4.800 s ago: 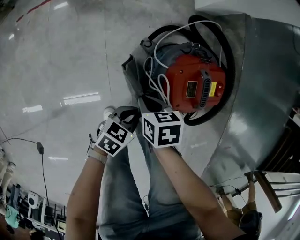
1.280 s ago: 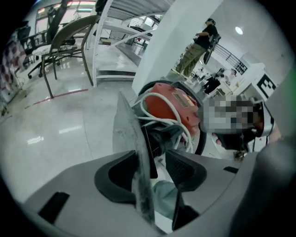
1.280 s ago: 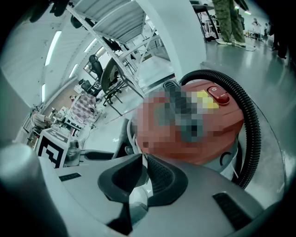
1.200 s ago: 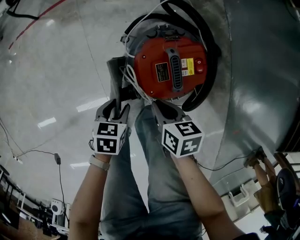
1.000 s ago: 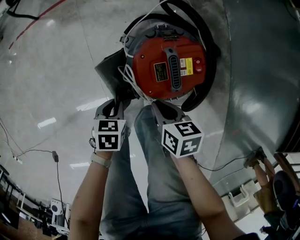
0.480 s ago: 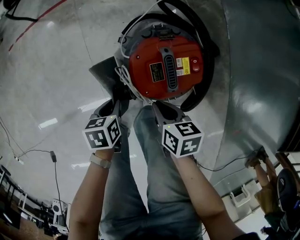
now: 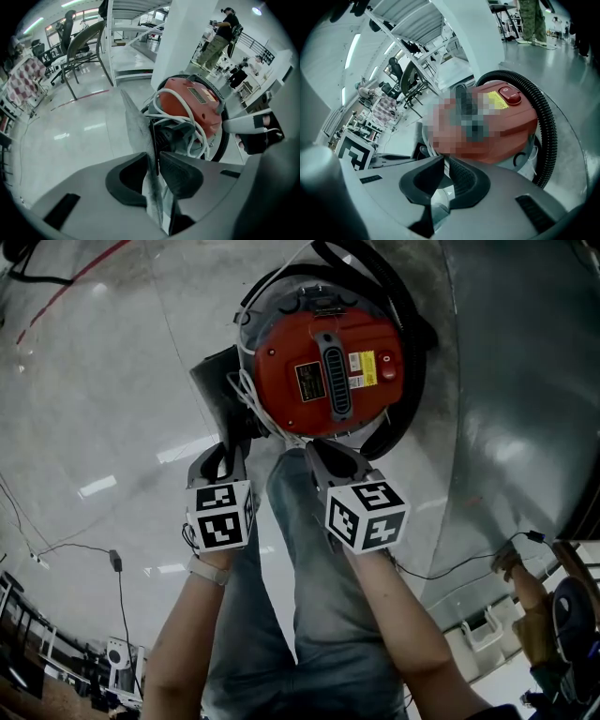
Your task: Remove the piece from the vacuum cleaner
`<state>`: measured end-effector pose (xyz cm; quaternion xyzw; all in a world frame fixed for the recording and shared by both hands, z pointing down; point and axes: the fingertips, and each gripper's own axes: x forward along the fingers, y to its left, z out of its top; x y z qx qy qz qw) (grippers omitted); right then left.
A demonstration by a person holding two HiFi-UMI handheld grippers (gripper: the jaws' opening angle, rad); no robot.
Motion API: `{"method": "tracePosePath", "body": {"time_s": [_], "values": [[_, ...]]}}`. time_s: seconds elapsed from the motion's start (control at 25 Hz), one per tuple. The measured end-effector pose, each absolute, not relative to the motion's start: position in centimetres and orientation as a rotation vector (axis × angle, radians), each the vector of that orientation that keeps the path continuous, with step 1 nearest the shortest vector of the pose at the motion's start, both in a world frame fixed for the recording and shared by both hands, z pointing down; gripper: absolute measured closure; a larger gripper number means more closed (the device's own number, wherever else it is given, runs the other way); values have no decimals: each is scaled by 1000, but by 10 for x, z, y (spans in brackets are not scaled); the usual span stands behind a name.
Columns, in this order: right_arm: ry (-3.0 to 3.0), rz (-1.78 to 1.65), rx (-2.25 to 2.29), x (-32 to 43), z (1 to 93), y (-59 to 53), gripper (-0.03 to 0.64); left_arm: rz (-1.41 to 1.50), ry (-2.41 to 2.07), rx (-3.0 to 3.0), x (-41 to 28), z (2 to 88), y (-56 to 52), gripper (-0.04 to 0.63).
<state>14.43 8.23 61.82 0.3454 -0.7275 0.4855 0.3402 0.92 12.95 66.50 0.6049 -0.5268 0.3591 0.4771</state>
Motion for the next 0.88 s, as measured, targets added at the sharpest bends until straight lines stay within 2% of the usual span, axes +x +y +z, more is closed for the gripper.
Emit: {"method": "tracePosePath", "body": {"time_s": [0.08,0.16,0.24,0.52,0.88], "values": [[-1892,1263,901,145,618,83,558,905,-1299,1480,8,662,132,500],[-1891,1265,901,146,617,83,558,916,-1289,1480,11,662,133,540],[-1891,1268,901,147,618,83,558,879,-1266,1457,15,666,132,548],[-1895,1273,899,150,621,83,558,443,-1240,1253,13,661,124,546],[-1889,1277,885,144,623,88,558,529,-1174,1341,26,666,135,546]]}}
